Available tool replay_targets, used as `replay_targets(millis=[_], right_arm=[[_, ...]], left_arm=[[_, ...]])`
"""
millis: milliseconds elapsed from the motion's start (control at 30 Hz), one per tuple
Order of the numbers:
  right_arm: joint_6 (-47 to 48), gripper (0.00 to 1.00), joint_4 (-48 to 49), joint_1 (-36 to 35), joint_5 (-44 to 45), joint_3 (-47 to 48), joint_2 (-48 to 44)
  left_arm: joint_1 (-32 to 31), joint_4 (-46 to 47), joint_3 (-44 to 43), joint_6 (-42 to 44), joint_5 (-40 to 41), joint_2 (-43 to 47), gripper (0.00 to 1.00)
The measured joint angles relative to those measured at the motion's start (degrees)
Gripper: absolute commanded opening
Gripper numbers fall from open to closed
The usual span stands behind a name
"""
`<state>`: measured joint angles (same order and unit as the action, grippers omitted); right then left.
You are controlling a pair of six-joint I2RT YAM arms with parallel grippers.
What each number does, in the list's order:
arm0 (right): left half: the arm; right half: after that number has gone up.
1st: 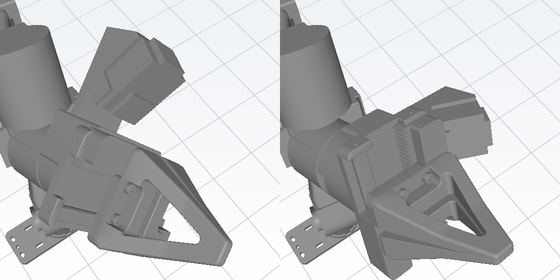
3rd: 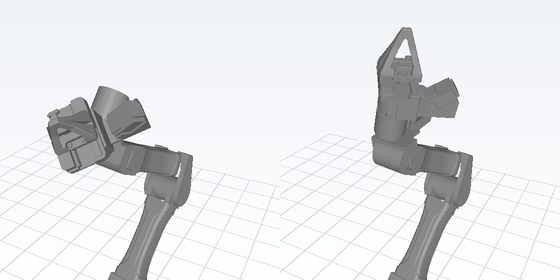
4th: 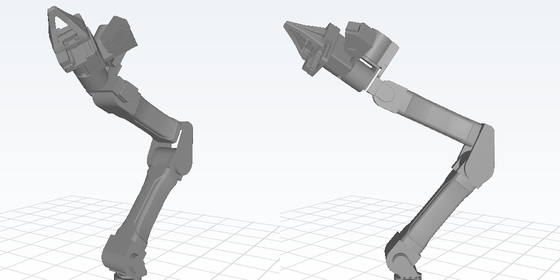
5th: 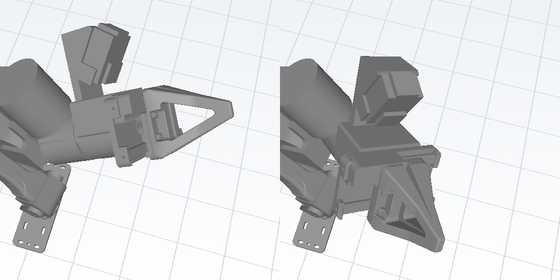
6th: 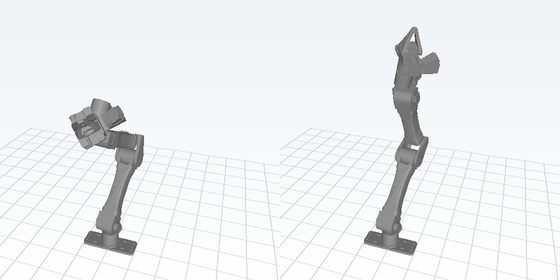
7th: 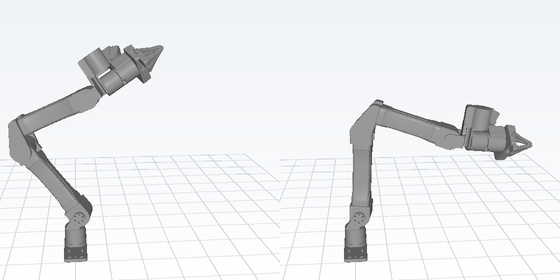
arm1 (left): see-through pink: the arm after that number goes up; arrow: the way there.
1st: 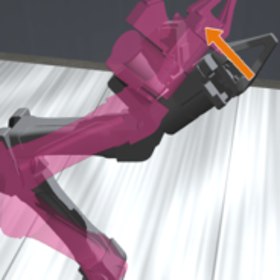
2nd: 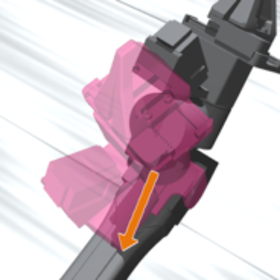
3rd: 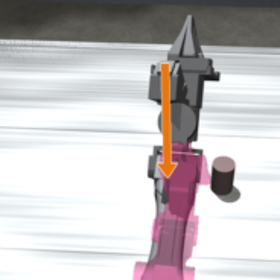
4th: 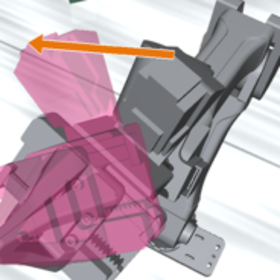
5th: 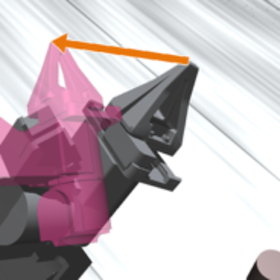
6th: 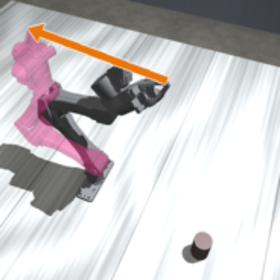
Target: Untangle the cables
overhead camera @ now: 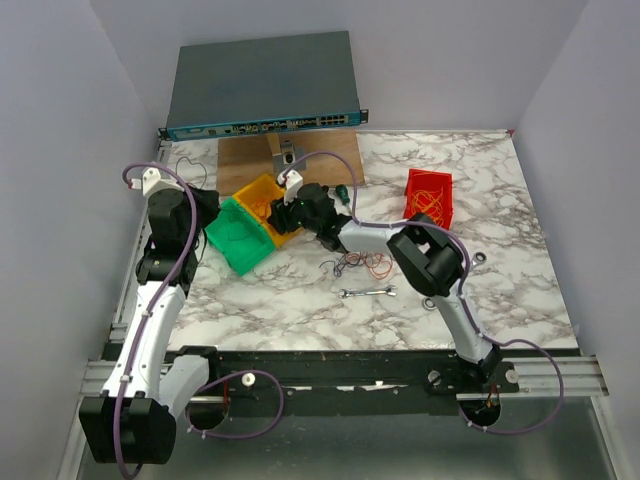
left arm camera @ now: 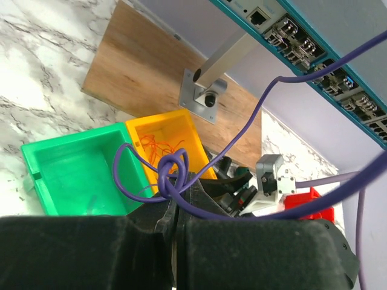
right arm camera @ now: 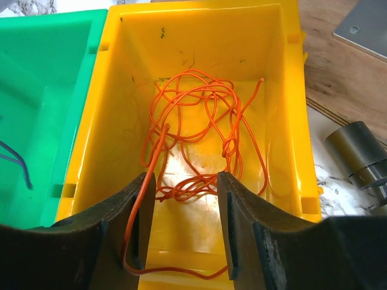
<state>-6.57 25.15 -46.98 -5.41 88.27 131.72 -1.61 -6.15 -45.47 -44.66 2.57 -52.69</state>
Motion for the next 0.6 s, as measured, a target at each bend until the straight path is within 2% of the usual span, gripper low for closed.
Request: replay_targets(millis=[100,200,267,467,600], right_arm=[[-0.48,0.53,-0.90,0.00,0.00,-0.11,-0.44],[-1.22,0.47,-1.60,0.00,-0.02,-1.16,-2.14],[-1.77,0.47,-1.79,0.00,-0.13,-2.27,-4.22],[-2.69,0.49,-2.16,0.00,-0.52,-6.58,-13.77],[-2.86,0.49,-2.32,0.00,-0.52,-9.38,-20.57]], left_arm=[[0.00,0.04,0.02,0.61,1.16,0.07,0.00],[0.00,0.50,0.22,1.03,2.03,0.00,0.00],[0.00,1.64,0.61,1.29,2.08,-0.85,0.00],[-0.02,3.13,1.88,2.25,2.43,-6.80,0.00],[-0.46,2.86,3.30,3.80,5.25,-7.32,0.00]])
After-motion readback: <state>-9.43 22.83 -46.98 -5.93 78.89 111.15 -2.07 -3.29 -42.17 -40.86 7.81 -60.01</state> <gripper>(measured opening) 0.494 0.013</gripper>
